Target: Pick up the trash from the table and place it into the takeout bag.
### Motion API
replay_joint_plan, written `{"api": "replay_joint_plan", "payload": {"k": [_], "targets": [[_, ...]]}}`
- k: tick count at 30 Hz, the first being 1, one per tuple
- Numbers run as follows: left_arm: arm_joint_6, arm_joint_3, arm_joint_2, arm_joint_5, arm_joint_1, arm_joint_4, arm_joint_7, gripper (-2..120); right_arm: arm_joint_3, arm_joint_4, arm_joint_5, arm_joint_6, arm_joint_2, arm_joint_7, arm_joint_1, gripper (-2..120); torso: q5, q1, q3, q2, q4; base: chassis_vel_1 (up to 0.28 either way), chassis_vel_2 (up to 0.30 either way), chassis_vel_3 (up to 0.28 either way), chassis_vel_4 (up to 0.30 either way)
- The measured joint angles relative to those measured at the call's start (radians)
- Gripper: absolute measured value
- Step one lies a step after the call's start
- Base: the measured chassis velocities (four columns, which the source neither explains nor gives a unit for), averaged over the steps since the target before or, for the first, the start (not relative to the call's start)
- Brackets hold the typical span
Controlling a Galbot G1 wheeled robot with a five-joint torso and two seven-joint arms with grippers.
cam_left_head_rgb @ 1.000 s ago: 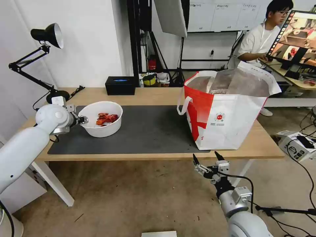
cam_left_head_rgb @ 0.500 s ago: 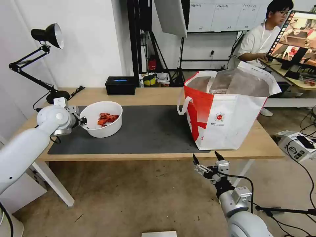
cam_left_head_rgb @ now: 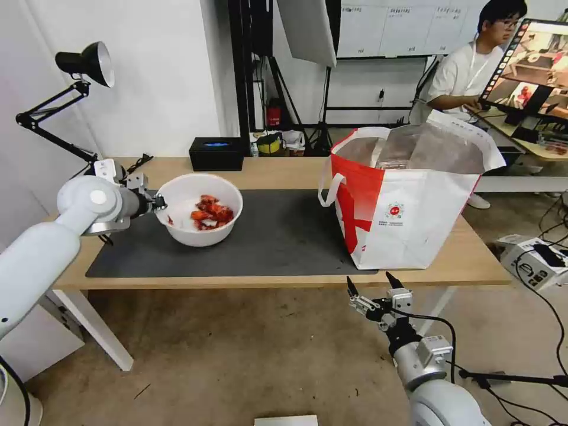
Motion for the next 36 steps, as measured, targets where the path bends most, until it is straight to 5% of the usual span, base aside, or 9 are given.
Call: {"api": "replay_joint_plan", "payload": {"k": [12, 25, 36], "targets": [[-0.025, 0.015, -0.029, -0.007, -0.049, -0.066, 0.071, 0, 0.000, 0.000, 0.000, 0.000, 0.000, 0.000, 0.000, 100, 0.0001, 0.000, 0.000, 0.000, 0.0000, 0.000, 0.000, 0.000, 0.000], [-0.030, 0.122, -0.061, -0.050, -0.199, -0.059, 0.056, 0, 0.000, 0.000, 0.000, 0.000, 0.000, 0.000, 0.000, 100, 0.0001, 0.000, 0.000, 0.000, 0.0000, 0.000, 0.000, 0.000, 0.000], [-0.034, 0.196, -0.150, -0.089, -0.357, 0.002, 0.012, 0, 0.000, 0.000, 0.000, 0.000, 0.000, 0.000, 0.000, 100, 0.0001, 0.000, 0.000, 0.000, 0.0000, 0.000, 0.000, 0.000, 0.000]]}}
